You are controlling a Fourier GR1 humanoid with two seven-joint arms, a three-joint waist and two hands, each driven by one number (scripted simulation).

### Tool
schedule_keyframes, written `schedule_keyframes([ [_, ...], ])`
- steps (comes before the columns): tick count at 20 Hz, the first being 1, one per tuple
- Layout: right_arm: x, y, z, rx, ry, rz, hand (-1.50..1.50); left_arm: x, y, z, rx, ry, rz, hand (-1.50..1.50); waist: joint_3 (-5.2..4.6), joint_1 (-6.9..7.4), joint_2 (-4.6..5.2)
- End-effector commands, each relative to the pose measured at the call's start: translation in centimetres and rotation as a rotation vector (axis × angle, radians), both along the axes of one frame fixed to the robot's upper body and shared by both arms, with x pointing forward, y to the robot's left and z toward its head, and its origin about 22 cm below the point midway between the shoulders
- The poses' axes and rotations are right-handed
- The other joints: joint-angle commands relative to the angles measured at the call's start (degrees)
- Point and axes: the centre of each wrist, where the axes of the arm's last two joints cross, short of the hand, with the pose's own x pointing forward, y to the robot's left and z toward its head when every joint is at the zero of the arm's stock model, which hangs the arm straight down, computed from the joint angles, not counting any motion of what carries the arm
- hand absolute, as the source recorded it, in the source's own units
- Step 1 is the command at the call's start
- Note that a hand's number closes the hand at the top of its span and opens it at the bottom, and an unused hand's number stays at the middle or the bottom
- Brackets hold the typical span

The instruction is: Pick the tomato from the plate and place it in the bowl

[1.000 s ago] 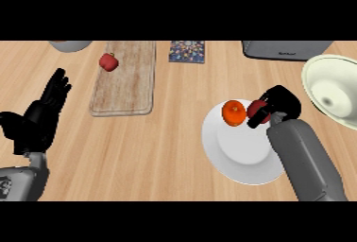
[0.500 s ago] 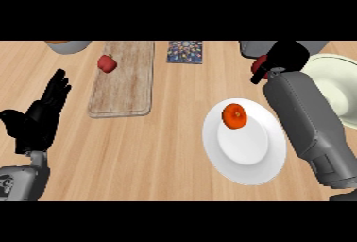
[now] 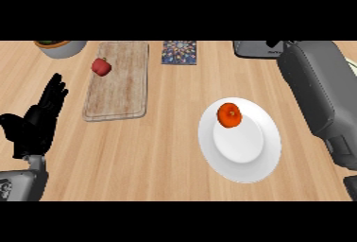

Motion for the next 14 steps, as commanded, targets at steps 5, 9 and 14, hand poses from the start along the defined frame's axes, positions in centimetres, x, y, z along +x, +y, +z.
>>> schedule_keyframes([
  [5, -0.3, -6.4, 0.9, 0.086, -0.129, -0.092, 1.5, -0.2, -0.7, 1.8, -0.002, -0.007, 0.0, 0.0, 0.09, -0.62, -0.12],
  [9, -0.9, -10.3, -1.2, 0.131, -0.158, -0.081, 1.5, 1.4, 1.7, 0.9, -0.003, -0.002, 0.011, 0.0, 0.07, -0.93, 0.23],
  [14, -1.6, -14.0, -3.8, 0.143, -0.145, -0.08, 1.5, 0.1, 0.3, -0.9, 0.004, 0.002, 0.02, 0.0, 0.06, -0.56, 0.1],
])
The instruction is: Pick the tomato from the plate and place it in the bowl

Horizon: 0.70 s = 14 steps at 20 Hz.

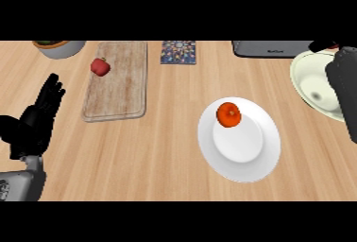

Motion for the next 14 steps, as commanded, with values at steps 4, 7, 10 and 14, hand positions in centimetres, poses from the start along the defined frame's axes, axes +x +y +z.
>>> schedule_keyframes([
  [4, -1.8, -5.4, -5.1, 0.017, -0.036, -0.013, 1.5, -0.2, 0.5, -0.2, -0.013, 0.016, -0.011, 0.0, 0.01, 0.33, 0.13],
  [7, -2.3, -8.2, -4.0, 0.029, -0.026, -0.017, 1.5, -0.2, 0.4, 1.4, 0.014, -0.009, -0.02, 0.0, 0.05, 0.93, 0.26],
  [10, -3.1, -10.0, -4.6, 0.028, -0.04, -0.028, 1.5, 1.0, -0.7, 0.6, -0.011, -0.011, -0.026, 0.0, 0.1, 1.35, 0.79],
  [14, -5.5, -13.1, -7.5, 0.262, 0.192, -0.172, 1.5, 0.4, -0.6, 1.5, 0.0, -0.026, -0.028, 0.0, 0.19, 1.36, 0.75],
])
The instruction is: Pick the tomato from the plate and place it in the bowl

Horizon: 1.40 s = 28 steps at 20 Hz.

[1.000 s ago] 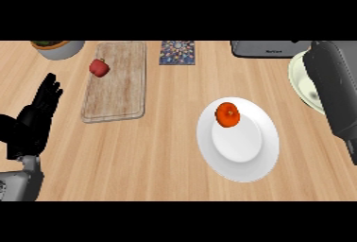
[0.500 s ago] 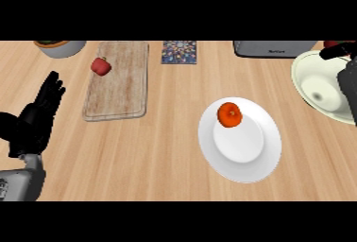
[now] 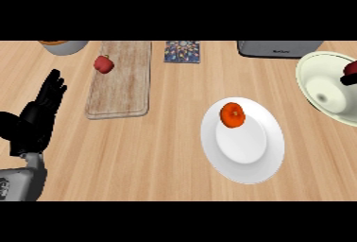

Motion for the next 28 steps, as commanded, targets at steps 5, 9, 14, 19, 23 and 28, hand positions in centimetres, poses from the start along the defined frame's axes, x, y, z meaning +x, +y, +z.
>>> schedule_keyframes([
  [5, -3.3, -3.9, -2.9, 0.194, 0.033, 0.09, -1.5, -0.7, -0.2, 0.1, -0.001, 0.021, 0.0, 0.0, 0.08, -0.29, -0.29],
  [9, -3.2, -4.8, -0.8, 0.245, -0.221, 0.116, -1.5, -0.4, -0.4, -0.2, 0.015, 0.002, 0.005, 0.0, 0.13, -0.72, -0.35],
  [14, -3.2, -5.0, 0.4, 0.287, -0.64, 0.039, -1.5, -0.4, -0.1, -0.2, 0.0, 0.031, 0.034, 0.0, 0.19, -2.28, -0.94],
  [19, -6.9, -8.2, -1.2, 0.347, -0.819, 0.039, -1.5, -1.7, 1.3, -1.1, -0.002, 0.021, 0.052, 0.0, -0.07, -2.64, -1.21],
  [23, -10.5, -10.7, -2.4, 0.42, -0.795, 0.043, -1.5, -0.4, 1.2, -0.7, 0.003, 0.036, 0.061, 0.0, -0.18, -3.31, -1.37],
  [28, -17.1, -12.7, -5.7, 0.442, -0.801, 0.08, -1.5, -1.3, 1.5, -1.1, 0.008, 0.04, 0.083, 0.0, -0.28, -4.28, -1.74],
])
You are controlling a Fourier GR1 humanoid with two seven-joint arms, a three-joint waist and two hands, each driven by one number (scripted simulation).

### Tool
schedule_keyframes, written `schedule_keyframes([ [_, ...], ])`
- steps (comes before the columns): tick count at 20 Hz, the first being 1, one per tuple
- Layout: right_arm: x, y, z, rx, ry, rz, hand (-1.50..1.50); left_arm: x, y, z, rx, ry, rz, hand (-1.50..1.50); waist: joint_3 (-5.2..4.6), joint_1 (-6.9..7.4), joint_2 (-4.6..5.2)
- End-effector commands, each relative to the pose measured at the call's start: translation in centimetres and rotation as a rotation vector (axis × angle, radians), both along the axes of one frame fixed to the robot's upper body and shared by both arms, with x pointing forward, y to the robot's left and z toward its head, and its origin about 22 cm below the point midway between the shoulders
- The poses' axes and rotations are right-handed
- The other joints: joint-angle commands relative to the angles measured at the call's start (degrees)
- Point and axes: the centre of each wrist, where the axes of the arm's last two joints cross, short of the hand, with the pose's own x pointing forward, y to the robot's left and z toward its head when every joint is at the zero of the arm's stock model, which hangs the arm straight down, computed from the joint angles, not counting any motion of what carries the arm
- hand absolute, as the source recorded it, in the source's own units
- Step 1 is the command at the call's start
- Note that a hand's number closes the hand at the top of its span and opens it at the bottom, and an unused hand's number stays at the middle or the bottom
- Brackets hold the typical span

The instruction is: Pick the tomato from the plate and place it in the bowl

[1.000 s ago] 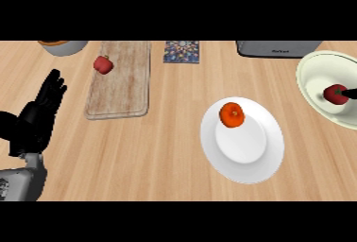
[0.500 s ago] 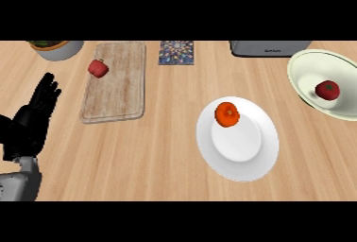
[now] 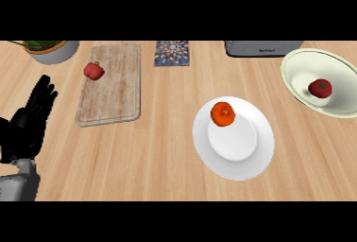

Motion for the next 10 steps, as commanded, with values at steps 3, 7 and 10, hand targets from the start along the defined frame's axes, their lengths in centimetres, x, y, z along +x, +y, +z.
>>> schedule_keyframes([
  [3, -7.3, -1.7, -2.3, 0.059, -0.079, 0.073, -1.5, -0.9, 0.0, -0.9, 0.0, 0.018, 0.007, 0.0, -0.11, -0.94, -0.33],
  [7, -9.7, -0.7, -1.1, 0.028, -0.145, 0.09, -1.5, 0.7, 0.2, 0.1, 0.001, -0.011, -0.004, 0.0, -0.07, -0.05, 0.08],
  [10, -10.8, 0.8, -0.5, 0.042, -0.173, 0.117, -1.5, -0.2, 1.9, 0.0, 0.009, -0.015, -0.007, 0.0, -0.05, 0.53, 0.18],
])
